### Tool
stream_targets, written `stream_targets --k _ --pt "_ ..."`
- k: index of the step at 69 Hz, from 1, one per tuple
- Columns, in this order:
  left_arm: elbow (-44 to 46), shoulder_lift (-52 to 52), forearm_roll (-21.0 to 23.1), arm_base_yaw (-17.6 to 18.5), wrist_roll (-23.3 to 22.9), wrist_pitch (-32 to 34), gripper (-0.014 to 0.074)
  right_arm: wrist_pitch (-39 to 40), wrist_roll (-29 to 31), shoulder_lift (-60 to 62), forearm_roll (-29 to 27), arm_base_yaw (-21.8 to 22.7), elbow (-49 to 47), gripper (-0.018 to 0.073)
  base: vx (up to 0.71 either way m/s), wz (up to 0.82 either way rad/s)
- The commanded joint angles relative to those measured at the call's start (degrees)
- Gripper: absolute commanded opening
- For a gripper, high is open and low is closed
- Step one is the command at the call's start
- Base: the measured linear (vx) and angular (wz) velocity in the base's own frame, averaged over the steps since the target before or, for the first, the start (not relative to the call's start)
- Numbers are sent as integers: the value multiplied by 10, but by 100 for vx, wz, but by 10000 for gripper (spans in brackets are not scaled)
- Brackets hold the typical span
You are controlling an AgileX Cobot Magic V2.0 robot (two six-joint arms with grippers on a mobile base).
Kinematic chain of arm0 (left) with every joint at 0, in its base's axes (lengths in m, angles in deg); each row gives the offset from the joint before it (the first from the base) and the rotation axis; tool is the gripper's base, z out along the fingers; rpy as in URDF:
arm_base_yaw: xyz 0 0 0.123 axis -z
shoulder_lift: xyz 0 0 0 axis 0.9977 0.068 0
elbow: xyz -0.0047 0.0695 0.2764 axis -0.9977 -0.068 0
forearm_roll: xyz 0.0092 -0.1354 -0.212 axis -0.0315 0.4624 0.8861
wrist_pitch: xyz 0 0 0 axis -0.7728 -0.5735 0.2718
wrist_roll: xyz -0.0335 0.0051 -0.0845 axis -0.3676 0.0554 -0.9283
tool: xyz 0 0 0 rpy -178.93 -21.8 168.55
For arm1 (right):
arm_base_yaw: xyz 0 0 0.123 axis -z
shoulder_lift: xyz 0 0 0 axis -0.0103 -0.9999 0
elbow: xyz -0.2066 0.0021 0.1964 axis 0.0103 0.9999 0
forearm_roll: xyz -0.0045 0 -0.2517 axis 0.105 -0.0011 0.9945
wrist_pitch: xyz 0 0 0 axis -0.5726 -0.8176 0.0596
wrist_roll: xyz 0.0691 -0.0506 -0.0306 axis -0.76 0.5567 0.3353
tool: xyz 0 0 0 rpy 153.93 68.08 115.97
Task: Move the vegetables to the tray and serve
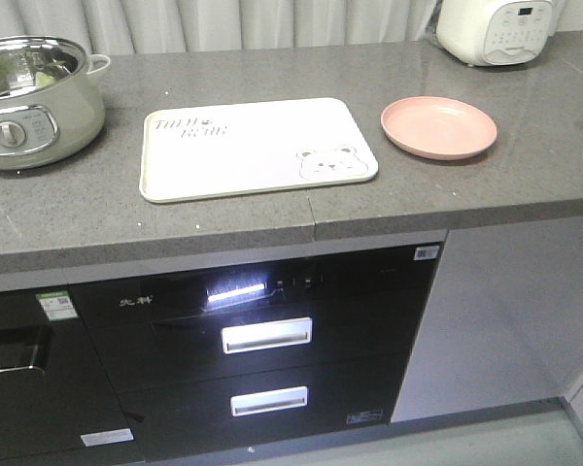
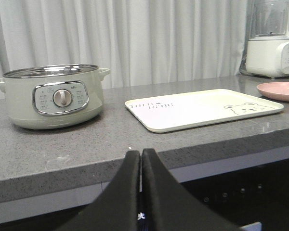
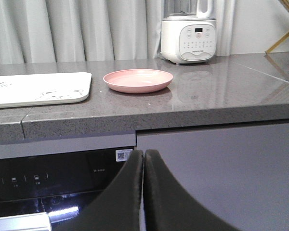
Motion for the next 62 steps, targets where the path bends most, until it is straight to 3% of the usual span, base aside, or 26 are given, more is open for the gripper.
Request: stream_targets --k 1,62 --pt "-15 -8 2 2 -5 44 -6 42 5 5 6 0 9 -6 21 8" --pt "-15 -8 2 2 -5 44 -6 42 5 5 6 0 9 -6 18 10"
